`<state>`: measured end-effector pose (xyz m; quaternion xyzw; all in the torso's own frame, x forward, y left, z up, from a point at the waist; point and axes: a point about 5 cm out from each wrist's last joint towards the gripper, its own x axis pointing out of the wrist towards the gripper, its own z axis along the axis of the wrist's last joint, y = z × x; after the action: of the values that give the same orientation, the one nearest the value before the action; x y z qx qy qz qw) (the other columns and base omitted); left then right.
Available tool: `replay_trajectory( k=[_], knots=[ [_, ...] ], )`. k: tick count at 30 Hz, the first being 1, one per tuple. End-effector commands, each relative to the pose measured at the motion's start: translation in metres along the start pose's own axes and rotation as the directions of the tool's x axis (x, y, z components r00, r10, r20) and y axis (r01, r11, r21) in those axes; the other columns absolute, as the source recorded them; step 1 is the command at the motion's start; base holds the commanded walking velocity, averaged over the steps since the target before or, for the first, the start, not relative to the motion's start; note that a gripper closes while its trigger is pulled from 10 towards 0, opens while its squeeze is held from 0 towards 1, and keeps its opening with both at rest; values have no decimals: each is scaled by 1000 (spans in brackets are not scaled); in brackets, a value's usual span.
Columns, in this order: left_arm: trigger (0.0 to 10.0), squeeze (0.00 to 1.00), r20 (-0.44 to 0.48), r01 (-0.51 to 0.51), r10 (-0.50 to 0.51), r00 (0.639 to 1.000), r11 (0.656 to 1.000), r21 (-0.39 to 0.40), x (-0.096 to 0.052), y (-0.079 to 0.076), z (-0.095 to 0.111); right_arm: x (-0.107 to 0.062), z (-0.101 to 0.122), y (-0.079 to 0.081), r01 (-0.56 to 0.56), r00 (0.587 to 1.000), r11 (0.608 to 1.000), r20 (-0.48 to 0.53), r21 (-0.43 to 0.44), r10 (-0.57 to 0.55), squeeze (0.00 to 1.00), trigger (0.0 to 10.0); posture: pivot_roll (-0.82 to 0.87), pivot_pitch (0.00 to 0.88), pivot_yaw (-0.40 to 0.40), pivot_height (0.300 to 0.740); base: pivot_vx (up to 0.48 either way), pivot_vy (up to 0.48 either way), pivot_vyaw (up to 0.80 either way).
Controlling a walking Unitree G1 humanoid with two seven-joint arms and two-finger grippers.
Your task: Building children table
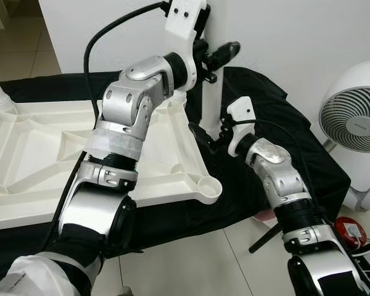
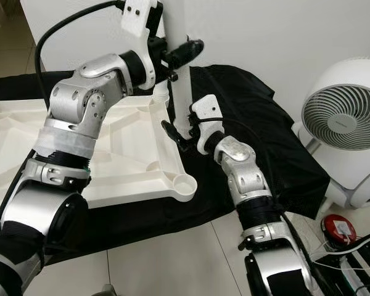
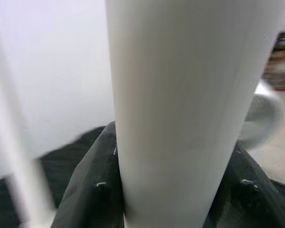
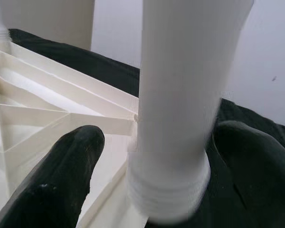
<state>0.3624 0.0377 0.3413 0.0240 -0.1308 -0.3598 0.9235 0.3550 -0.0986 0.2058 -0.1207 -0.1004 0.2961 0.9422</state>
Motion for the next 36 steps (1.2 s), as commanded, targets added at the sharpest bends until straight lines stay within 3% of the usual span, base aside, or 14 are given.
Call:
replay_trajectory(
  k=[1, 2, 4, 13, 36],
  knots=[
    [10000, 0, 17, -65, 64, 998, 996, 60, 4, 0, 8, 5, 9, -3, 67, 998, 997, 20, -36, -67, 1000, 10000, -10, 0, -44, 740, 0, 0, 0],
    [10000, 0, 17, -65, 64, 998, 996, 60, 4, 0, 8, 5, 9, -3, 67, 998, 997, 20, -36, -67, 1000, 10000, -10, 0, -44, 740, 0, 0, 0],
    [10000, 0, 24, -96, 95, 995, 993, 66, 6, -2, 10, 10, 11, -1, 139, 990, 990, 28, -37, -138, 0, 10000, -8, 0, -40, 740, 0, 0, 0],
    [10000, 0, 45, -118, 116, 992, 992, 44, 11, -13, 14, 19, 18, -3, 319, 945, 945, 106, -69, -310, 0, 10000, 9, 0, -38, 740, 0, 0, 0],
    [10000, 0, 60, -124, 122, 991, 991, 43, 13, -19, 18, 32, 4, -7, 422, 905, 903, 100, -78, -414, 0, 9804, 33, 0, -41, 740, 0, 0, 0]
  ],
)
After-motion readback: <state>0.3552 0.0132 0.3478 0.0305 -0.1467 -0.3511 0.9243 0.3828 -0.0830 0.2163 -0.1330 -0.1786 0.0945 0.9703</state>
